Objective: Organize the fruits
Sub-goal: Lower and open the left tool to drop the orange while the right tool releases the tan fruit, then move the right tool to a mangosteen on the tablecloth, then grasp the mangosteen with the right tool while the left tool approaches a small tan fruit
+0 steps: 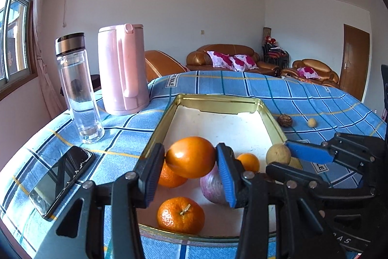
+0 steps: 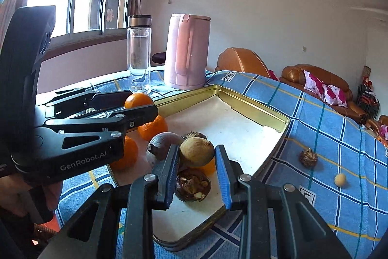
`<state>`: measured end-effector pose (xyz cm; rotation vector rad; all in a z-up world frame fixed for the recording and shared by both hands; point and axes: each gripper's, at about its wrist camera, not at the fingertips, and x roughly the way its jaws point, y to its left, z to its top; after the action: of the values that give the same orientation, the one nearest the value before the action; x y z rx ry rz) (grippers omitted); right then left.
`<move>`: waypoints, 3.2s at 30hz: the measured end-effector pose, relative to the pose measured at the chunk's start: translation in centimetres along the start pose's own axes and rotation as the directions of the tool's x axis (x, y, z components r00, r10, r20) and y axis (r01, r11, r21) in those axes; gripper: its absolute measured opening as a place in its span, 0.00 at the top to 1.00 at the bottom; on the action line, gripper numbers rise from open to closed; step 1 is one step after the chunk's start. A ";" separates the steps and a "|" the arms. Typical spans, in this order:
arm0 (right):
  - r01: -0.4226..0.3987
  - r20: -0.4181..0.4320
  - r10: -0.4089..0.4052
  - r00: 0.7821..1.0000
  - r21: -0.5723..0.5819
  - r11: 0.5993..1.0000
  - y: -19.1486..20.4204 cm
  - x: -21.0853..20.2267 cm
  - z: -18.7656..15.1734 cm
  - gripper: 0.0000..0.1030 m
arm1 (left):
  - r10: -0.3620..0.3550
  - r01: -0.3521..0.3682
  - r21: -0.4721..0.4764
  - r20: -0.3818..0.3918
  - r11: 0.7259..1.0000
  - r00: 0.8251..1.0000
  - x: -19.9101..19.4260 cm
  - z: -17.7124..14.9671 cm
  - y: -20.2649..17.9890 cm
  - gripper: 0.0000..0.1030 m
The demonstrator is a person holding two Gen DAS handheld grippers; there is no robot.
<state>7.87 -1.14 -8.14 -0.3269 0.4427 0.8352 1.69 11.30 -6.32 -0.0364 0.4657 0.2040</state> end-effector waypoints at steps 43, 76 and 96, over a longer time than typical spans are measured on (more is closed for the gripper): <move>-0.024 -0.038 0.025 0.999 0.038 0.999 -1.0 0.2 -0.5 0.54 | 0.030 -0.029 0.041 -0.027 0.999 0.999 0.7 -0.7 -0.8 0.28; 0.266 -0.256 -0.206 0.944 0.223 0.938 -18.7 5.4 0.0 0.53 | -0.056 0.057 0.023 -0.035 0.998 0.998 6.4 8.6 -10.1 0.00; 0.324 -0.253 -0.248 0.935 0.326 0.888 -21.9 2.2 -2.5 0.57 | -0.088 0.090 0.021 -0.078 0.996 0.993 8.7 10.2 -13.3 0.00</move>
<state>25.36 -14.66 -9.10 -0.1278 0.7120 0.4151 16.48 0.72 -1.26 -0.0407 0.5422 0.1092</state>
